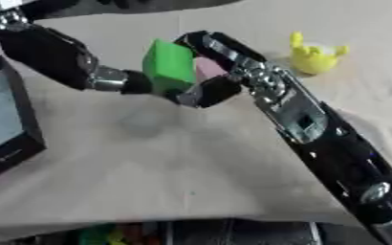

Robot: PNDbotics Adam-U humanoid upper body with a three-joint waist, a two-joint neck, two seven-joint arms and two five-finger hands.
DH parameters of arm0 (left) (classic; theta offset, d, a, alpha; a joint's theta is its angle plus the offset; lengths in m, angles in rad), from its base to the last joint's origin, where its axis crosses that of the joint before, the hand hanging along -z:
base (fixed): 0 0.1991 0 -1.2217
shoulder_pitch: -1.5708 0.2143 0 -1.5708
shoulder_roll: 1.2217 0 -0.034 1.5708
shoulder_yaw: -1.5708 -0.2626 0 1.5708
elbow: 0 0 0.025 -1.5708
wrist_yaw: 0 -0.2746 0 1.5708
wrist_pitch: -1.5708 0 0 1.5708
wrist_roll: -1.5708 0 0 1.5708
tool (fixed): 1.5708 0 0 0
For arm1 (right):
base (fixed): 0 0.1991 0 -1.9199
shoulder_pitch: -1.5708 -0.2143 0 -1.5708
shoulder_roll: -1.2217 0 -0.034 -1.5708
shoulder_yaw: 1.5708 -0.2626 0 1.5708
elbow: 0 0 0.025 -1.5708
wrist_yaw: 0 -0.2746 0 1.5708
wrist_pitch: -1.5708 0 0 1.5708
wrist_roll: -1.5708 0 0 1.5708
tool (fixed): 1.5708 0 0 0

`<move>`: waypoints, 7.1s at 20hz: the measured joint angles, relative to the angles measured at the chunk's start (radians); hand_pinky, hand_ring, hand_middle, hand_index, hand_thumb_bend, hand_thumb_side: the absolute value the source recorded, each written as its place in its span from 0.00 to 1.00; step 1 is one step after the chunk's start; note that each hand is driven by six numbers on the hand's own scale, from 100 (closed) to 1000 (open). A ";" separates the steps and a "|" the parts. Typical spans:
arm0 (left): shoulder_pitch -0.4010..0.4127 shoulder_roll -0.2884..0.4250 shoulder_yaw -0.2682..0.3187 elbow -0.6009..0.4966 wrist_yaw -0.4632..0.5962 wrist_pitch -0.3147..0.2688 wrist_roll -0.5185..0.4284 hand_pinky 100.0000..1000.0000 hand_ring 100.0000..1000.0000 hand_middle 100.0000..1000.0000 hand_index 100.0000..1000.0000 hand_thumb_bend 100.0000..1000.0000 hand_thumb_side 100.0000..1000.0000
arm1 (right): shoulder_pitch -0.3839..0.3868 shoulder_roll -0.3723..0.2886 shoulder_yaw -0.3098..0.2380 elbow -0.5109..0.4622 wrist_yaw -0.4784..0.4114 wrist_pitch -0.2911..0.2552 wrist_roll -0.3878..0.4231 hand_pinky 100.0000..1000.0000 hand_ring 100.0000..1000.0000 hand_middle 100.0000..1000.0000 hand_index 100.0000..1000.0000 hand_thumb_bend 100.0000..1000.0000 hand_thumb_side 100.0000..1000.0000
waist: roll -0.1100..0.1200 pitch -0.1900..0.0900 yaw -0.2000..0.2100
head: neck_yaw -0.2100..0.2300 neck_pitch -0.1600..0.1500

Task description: Pick up the objects with one hand, pass them to the other hand, and then place them into the box on the other side of the table.

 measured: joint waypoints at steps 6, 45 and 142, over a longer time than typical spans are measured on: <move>-0.020 -0.013 -0.029 0.025 -0.022 0.005 -0.038 0.87 0.83 0.83 0.85 0.64 0.50 | -0.004 0.009 0.011 0.005 0.013 0.003 0.005 0.85 0.69 0.56 0.63 0.22 0.00 | 0.001 0.000 0.002 | 0.001 0.000; -0.042 -0.025 -0.112 0.168 -0.215 0.030 -0.120 0.84 0.84 0.82 0.86 0.62 0.40 | -0.024 0.036 0.061 -0.027 0.099 -0.011 -0.063 0.83 0.67 0.54 0.61 0.20 0.00 | 0.001 -0.001 0.006 | 0.000 -0.014; 0.100 0.107 -0.028 0.107 -0.205 0.079 -0.003 0.66 0.49 0.28 0.29 0.29 0.00 | -0.021 0.013 0.073 -0.089 0.127 0.051 0.001 0.85 0.82 0.74 0.92 0.75 0.54 | 0.001 0.001 -0.001 | 0.006 -0.028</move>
